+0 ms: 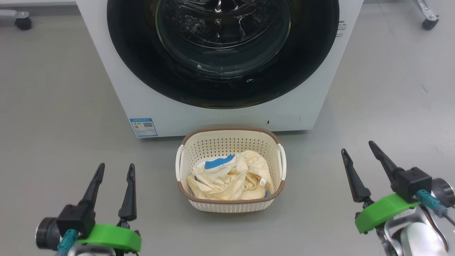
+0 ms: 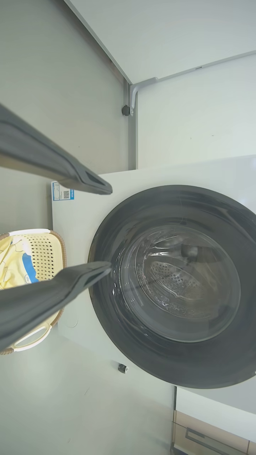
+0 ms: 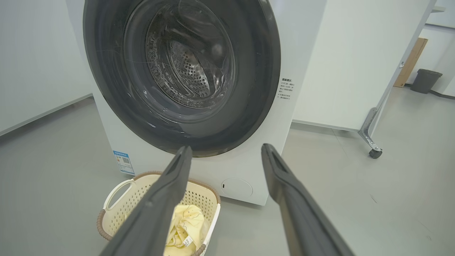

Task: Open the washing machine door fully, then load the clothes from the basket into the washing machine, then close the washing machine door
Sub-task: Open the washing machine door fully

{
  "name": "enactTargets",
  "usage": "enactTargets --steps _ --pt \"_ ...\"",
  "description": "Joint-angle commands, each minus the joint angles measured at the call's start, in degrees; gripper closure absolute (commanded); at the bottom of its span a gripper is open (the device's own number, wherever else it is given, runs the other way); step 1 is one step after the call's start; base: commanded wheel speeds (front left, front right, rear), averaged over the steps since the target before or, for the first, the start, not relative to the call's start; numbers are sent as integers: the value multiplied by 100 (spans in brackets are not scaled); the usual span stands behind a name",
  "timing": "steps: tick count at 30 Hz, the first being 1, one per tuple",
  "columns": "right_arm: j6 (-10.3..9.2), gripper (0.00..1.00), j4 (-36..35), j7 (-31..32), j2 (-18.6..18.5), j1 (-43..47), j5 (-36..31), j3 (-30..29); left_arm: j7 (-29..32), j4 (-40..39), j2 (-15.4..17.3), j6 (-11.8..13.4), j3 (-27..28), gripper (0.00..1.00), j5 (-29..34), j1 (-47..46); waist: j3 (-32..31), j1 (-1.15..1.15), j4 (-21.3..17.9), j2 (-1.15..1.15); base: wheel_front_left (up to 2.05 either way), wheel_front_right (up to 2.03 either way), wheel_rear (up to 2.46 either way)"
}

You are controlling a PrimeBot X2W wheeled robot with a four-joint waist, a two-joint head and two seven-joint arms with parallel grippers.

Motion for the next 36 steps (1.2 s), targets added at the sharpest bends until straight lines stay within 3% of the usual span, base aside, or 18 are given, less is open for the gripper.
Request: enactTargets --steps 1,10,36 --pt "9 0 -208 -74 -38 -282 23 85 -63 -166 123 3 227 0 35 -306 4 0 0 0 37 37 -74" --pt "9 0 -210 -76 -37 -333 24 107 -63 -193 107 3 264 0 56 -346 87 0 -19 0 77 77 -153" --pt "9 0 -184 -96 -37 -402 73 31 -63 -269 108 3 291 0 82 -407 177 0 -142 0 123 123 -245"
